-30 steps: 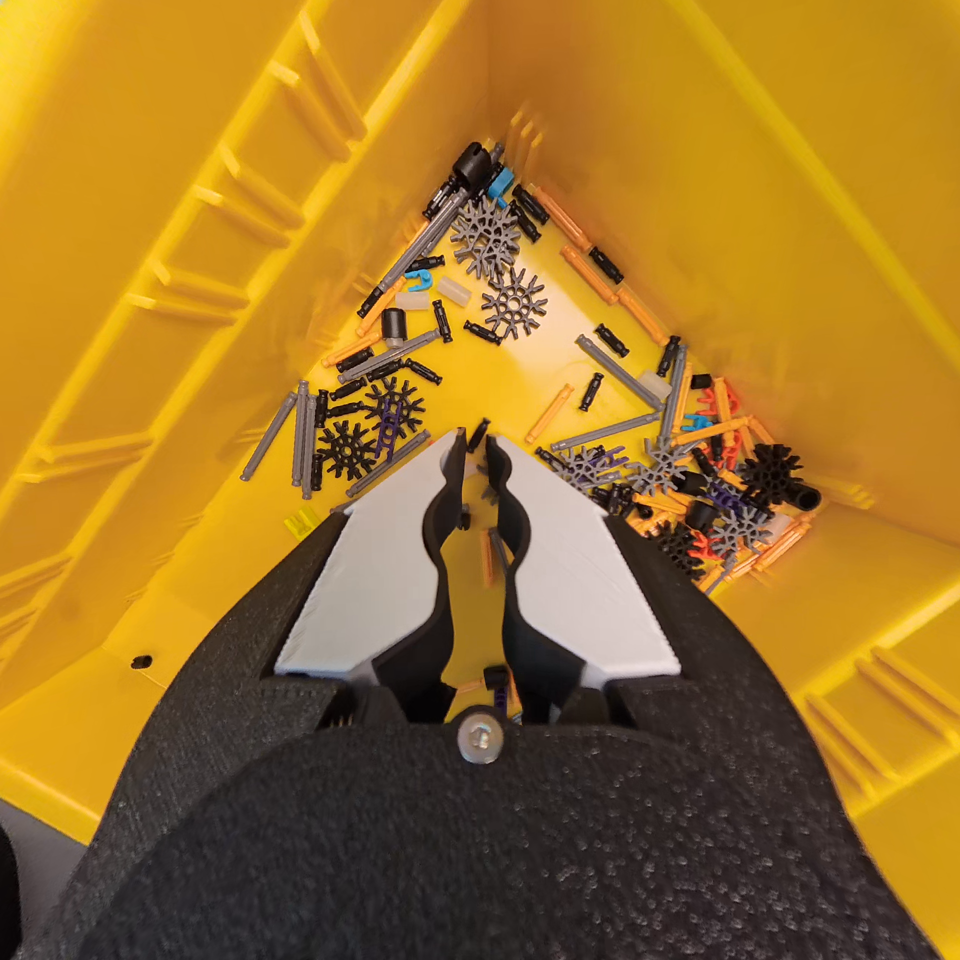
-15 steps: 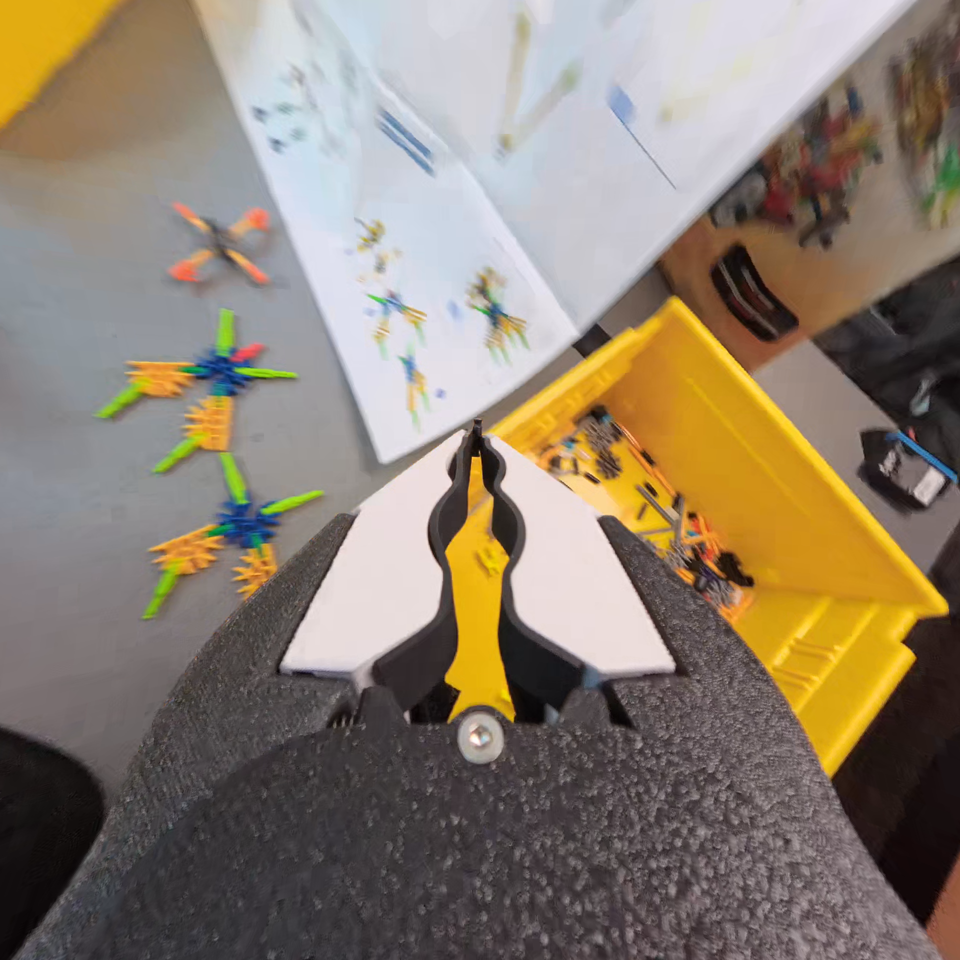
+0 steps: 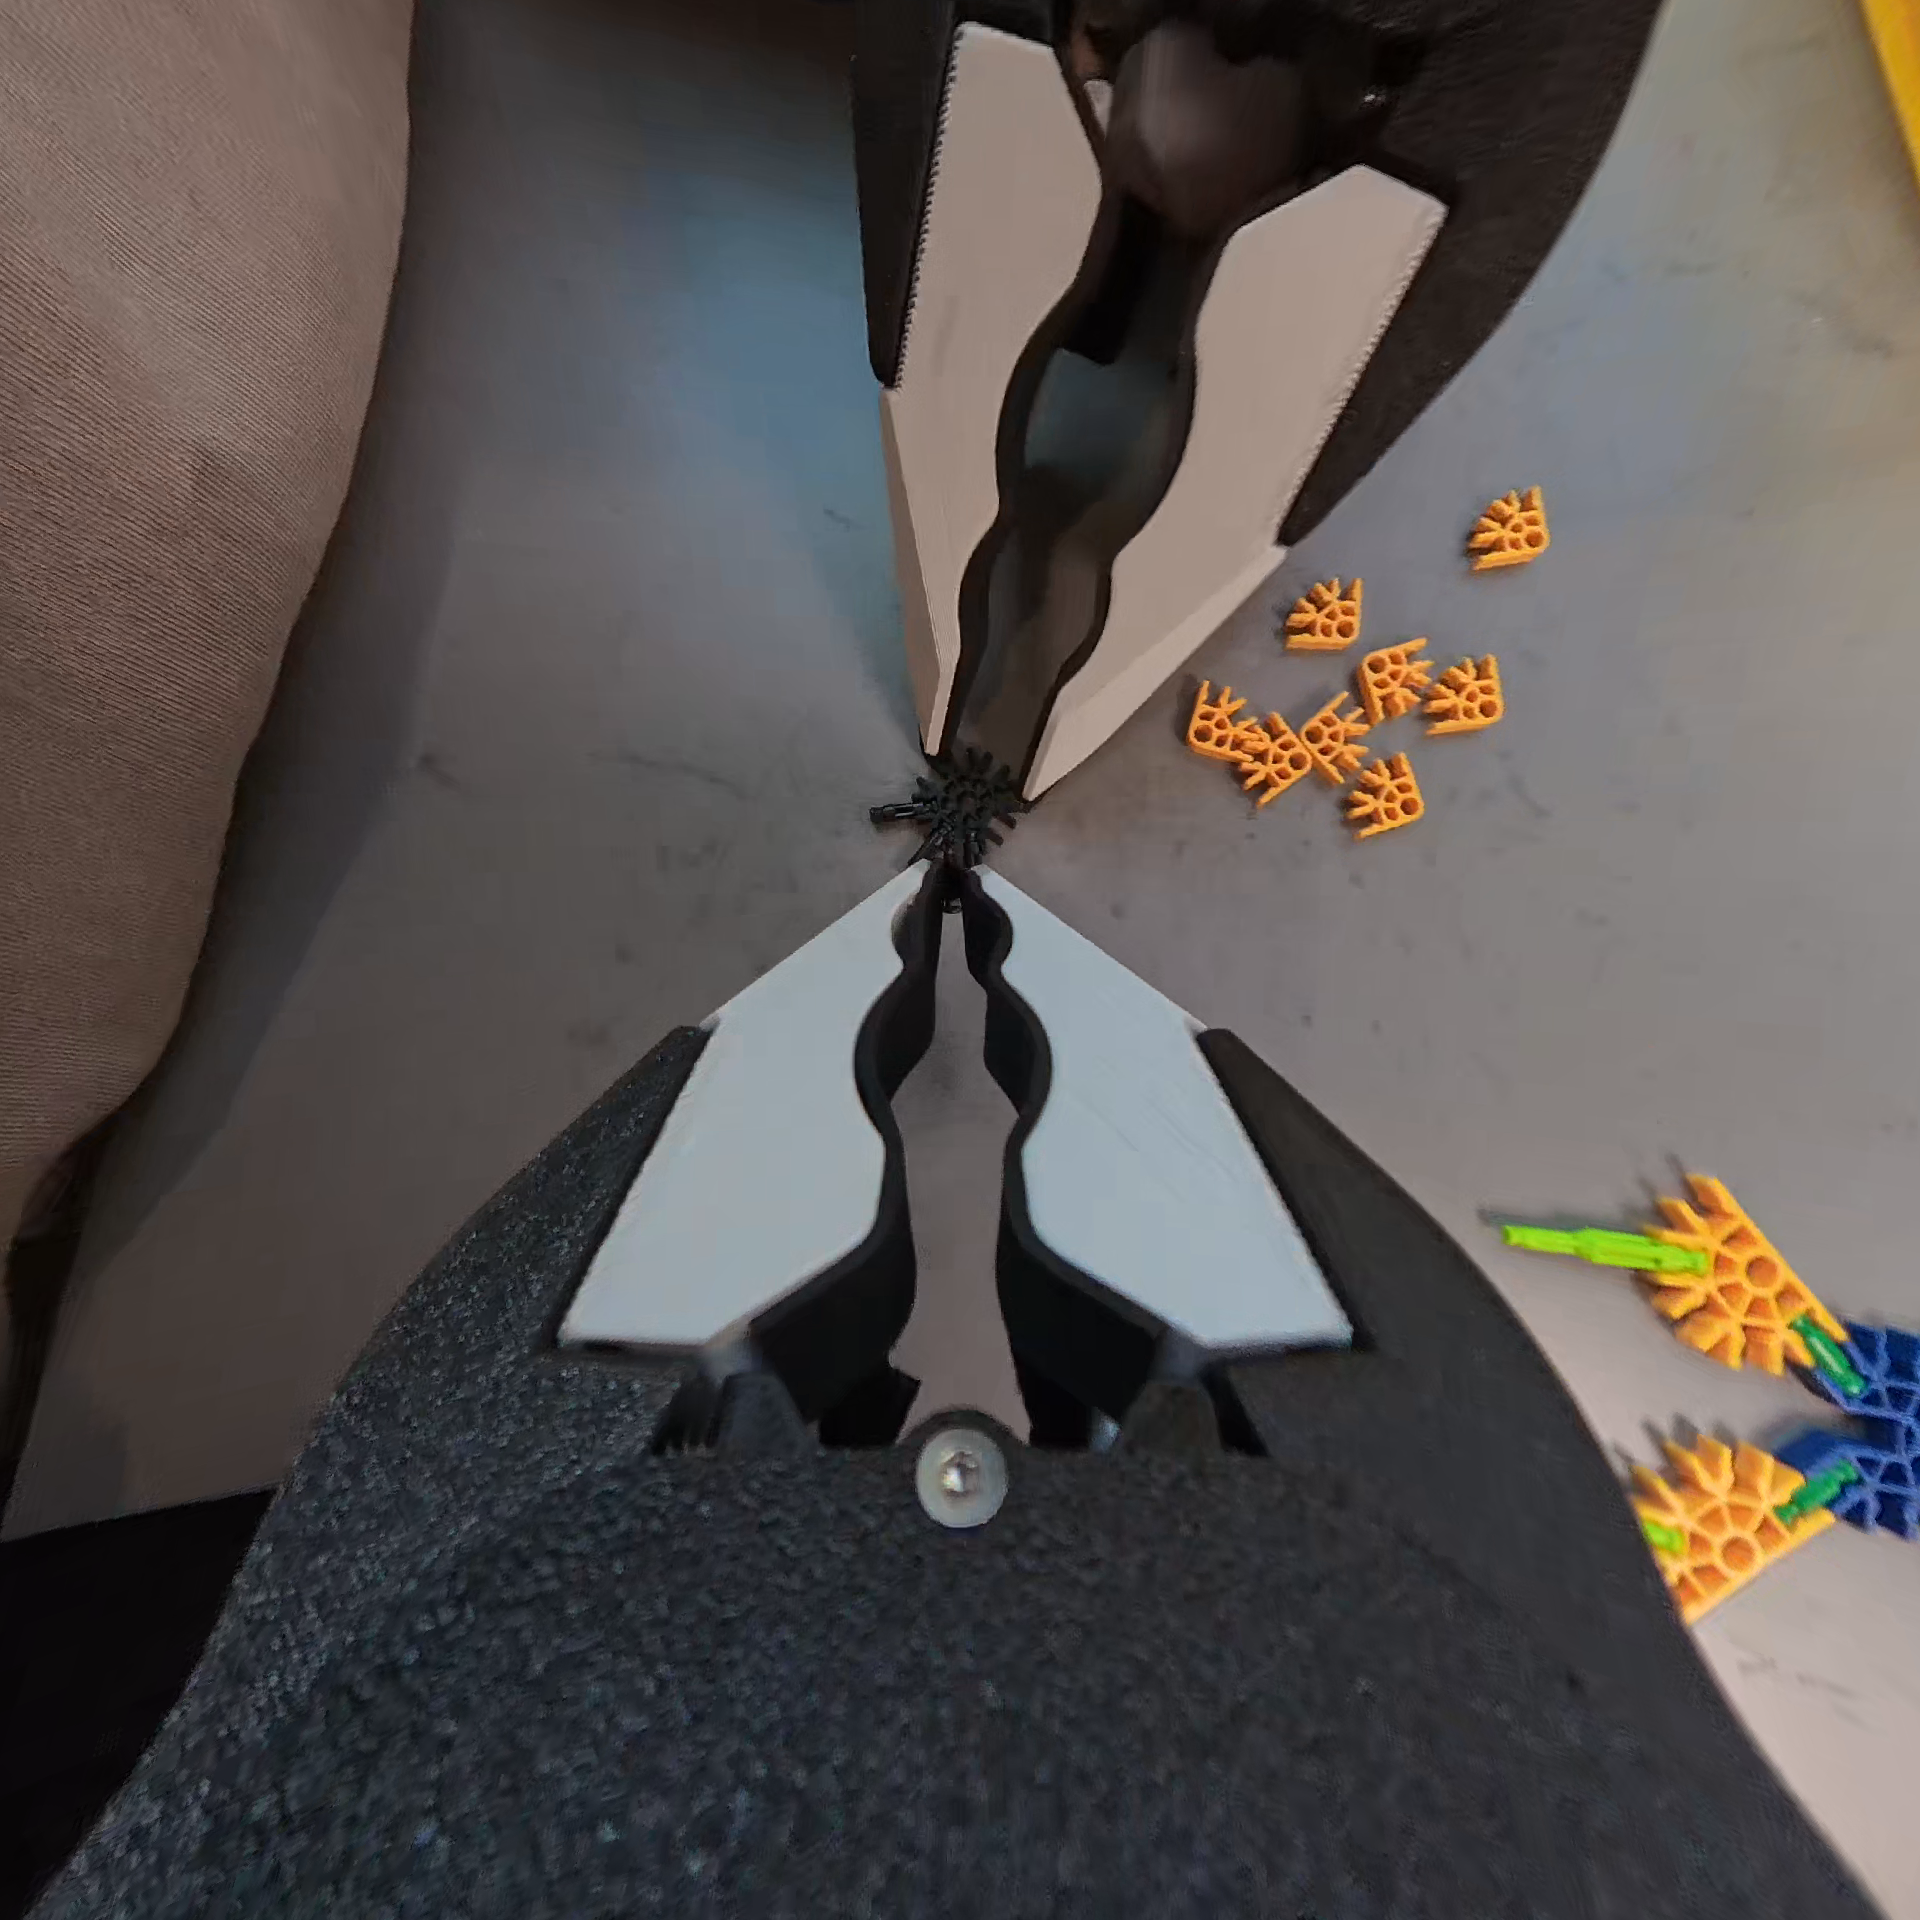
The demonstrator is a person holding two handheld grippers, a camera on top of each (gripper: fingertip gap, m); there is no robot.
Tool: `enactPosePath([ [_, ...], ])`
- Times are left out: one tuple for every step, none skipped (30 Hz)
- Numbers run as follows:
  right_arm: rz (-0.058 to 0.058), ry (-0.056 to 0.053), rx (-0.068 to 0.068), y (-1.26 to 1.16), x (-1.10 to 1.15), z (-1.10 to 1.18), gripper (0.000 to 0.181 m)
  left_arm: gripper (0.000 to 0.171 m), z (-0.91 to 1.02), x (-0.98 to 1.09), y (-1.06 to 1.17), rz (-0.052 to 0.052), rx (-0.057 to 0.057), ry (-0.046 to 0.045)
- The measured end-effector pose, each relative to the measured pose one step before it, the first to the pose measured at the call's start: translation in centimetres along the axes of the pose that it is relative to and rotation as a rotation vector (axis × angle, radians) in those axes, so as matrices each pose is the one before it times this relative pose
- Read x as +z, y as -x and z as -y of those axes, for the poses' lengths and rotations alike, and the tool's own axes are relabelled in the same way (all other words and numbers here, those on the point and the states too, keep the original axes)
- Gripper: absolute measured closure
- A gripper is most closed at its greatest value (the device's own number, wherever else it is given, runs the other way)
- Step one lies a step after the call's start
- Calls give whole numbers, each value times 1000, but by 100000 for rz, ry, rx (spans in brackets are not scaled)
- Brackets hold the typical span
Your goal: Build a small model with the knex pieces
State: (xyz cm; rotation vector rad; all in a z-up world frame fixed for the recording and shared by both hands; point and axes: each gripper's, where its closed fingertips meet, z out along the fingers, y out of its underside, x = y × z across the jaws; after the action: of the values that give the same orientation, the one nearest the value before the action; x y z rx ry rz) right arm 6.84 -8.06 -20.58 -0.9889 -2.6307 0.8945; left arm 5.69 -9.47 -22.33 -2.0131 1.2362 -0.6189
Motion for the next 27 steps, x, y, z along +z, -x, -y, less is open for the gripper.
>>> enactPosePath([
  [892,2097,-2132,-85,429,-101,180,155,-4,12,-2,-2130,830,197],
  [607,1595,-1904,-149,290,-85,180,155,-10,-5,15,-2000,809,119],
  [464,773,-1215,-175,153,-14,180,155,-17,-28,6,-1732,806,107],
  [465,729,-640,-176,57,-26,180,155,-10,-26,60,-1117,363,48],
  [448,1009,-902,-148,28,-60,180,155,-17,-35,180,-46,-112,52],
  [-29,1289,-1300,-160,23,-95,180,155,-18,-46,224,664,-182,49],
  [-116,1101,-1241,-167,45,-90,180,155,-40,-54,192,842,-85,12],
  [356,761,-951,-95,67,-45,180,155,-53,-73,199,1033,42,-60],
  [295,469,-718,-121,72,-10,180,154,-45,-54,132,693,-55,-154],
  [281,509,-732,-147,61,-8,180,153,-37,-50,99,446,-193,-27],
  [306,553,-394,-162,35,-53,180,152,-53,-57,99,573,3,65],
  [442,318,247,-184,14,-44,180,149,-29,-57,176,1088,67,109],
  [51,-321,709,-221,3,33,180,149,-50,-64,141,800,17,120],
  [1077,-344,694,21,31,-13,180,148,-58,-76,106,601,-217,90],
  [1322,-468,749,151,44,14,180,147,-49,-43,126,632,-660,26],
  [1763,-452,667,298,49,20,180,147,-36,-45,108,563,-907,13],
  [1567,-440,753,337,44,43,180,147,-44,-55,70,550,-469,-38],
  [354,-694,347,198,50,84,180,147,-21,-45,28,422,-53,-74],
  [407,-971,348,195,14,111,180,149,-32,-35,-31,210,229,-13],
  [213,-1422,1035,85,-65,153,180,149,9,-14,-8,300,246,33],
  [-74,-1421,1290,-38,-142,147,180,151,-4,-11,-16,276,183,72],
  [-637,-486,761,-186,-179,-5,180,152,15,-10,-24,138,209,13],
  [-1501,508,-45,-325,-151,-130,180,152,29,-32,-53,-100,157,-61],
  [-1207,928,-309,-292,-87,-162,180,152,51,-35,-97,-419,106,-208],
  [-386,919,-300,-164,-9,-105,180,153,65,-48,-75,-351,-32,-352],
  [-128,836,-399,-117,40,-48,180,153,52,-47,-62,-428,-196,-332],
  [309,1553,-803,-8,84,-117,180,154,-7,-46,-80,-512,-296,-68],
])
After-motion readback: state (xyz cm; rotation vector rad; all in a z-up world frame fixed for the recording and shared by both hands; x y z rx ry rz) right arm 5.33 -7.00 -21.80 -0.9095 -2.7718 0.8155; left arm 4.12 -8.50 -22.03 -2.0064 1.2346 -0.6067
